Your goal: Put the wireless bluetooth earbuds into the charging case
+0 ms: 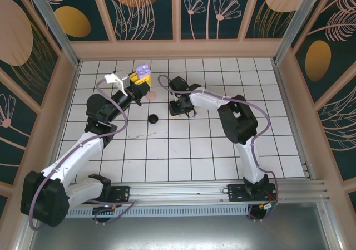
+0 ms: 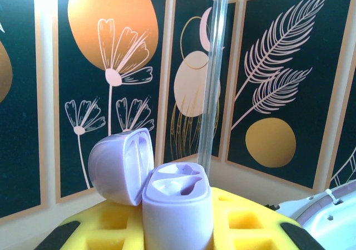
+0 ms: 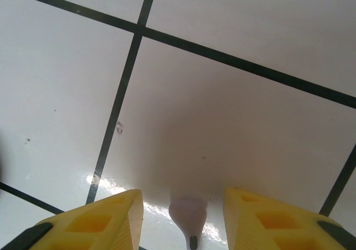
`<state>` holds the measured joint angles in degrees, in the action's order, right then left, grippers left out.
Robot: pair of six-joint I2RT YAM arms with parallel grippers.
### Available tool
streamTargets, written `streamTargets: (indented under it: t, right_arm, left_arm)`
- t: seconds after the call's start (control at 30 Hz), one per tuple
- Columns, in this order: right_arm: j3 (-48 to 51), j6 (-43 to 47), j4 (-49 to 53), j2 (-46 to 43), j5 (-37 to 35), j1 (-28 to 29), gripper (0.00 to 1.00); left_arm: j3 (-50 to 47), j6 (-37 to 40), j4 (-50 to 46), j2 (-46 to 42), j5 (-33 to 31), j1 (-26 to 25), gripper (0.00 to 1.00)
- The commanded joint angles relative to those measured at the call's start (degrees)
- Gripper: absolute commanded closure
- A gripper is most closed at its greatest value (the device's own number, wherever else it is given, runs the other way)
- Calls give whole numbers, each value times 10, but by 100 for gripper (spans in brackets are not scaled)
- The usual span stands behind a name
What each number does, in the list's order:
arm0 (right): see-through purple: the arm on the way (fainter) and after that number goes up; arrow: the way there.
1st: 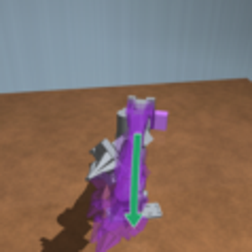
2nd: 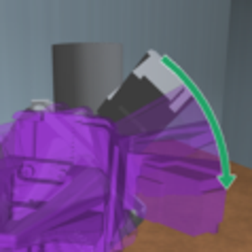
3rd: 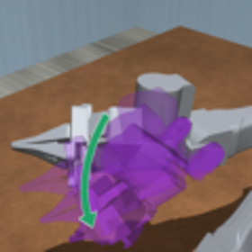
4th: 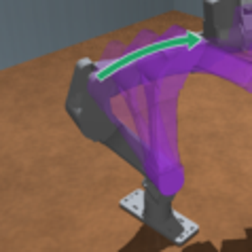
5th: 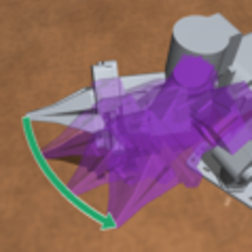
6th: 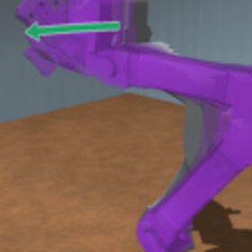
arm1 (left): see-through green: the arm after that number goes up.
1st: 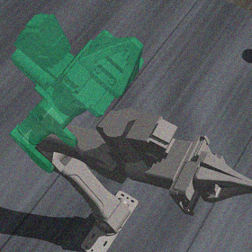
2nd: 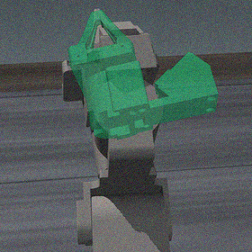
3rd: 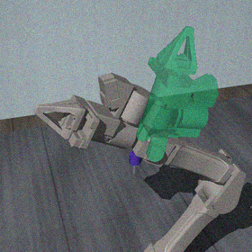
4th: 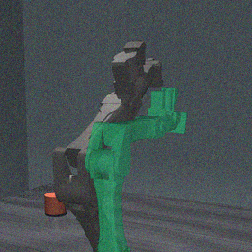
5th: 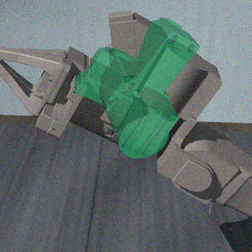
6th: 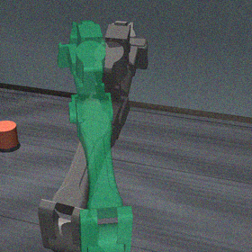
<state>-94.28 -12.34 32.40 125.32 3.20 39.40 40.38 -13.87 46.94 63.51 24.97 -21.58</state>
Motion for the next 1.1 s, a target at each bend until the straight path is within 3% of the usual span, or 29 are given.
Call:
streamTargets:
  t: [0.0,0.57,1.07]
  right_arm:
    - [-18,14,29,14,-18,6,58]
    - [-9,27,42,20,-48,24,65]
    - [5,14,14,4,-59,26,83]
  left_arm:
    - [-7,-9,29,-13,-6,1,100]
    - [-7,-10,30,-14,-10,0,100]
    - [-10,19,15,-14,14,0,100]
